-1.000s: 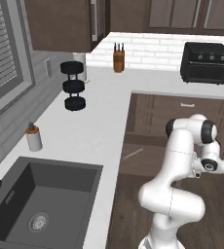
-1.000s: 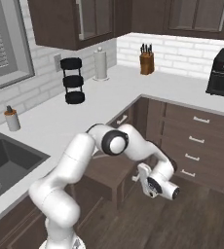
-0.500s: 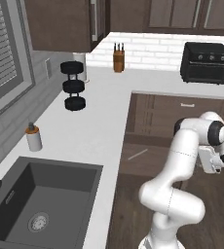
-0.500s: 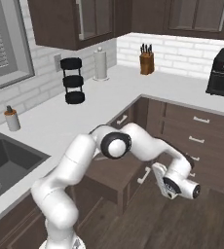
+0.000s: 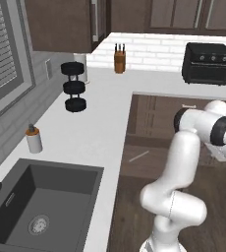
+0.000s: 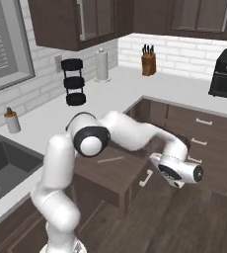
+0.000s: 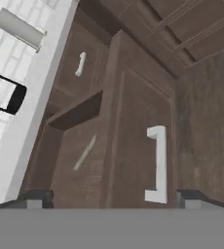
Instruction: Take a straw from the drawer in front and place it inside the glass cup on the dining counter.
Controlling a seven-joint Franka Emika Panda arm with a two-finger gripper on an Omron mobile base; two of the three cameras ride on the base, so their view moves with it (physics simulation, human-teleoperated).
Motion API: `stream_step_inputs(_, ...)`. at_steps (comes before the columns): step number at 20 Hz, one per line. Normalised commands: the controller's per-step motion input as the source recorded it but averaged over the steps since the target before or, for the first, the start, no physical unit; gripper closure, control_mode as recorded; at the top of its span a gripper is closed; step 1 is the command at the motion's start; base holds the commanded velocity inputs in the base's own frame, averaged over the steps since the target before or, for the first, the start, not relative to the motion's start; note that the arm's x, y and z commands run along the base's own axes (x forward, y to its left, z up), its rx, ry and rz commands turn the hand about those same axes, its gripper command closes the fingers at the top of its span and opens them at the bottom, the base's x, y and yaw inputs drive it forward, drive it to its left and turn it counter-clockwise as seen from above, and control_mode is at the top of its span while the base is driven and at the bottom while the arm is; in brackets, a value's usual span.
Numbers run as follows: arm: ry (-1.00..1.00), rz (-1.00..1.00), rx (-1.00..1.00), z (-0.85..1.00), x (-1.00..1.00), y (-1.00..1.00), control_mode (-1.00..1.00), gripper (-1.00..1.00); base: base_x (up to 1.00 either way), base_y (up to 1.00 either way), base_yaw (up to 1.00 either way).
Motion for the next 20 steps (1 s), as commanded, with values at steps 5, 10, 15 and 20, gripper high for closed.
stream_step_inputs(5, 0.17, 0.0, -0.36, 0.82, 0.08, 0.91, -1.0, -1.0, 0.0, 0.0, 0.0)
stream_step_inputs(10, 0.36, 0.0, -0.27, 0.25, 0.34, 0.91, -1.0, -1.0, 0.0, 0.0, 0.0)
stream_step_inputs(15, 0.39, 0.0, -0.06, -0.02, 0.39, 0.6, -1.0, -1.0, 0.0, 0.0, 0.0)
stream_step_inputs(20, 0.33, 0.0, 0.0, -0.31, 0.45, 0.11, -1.0, -1.0, 0.0, 0.0, 0.0)
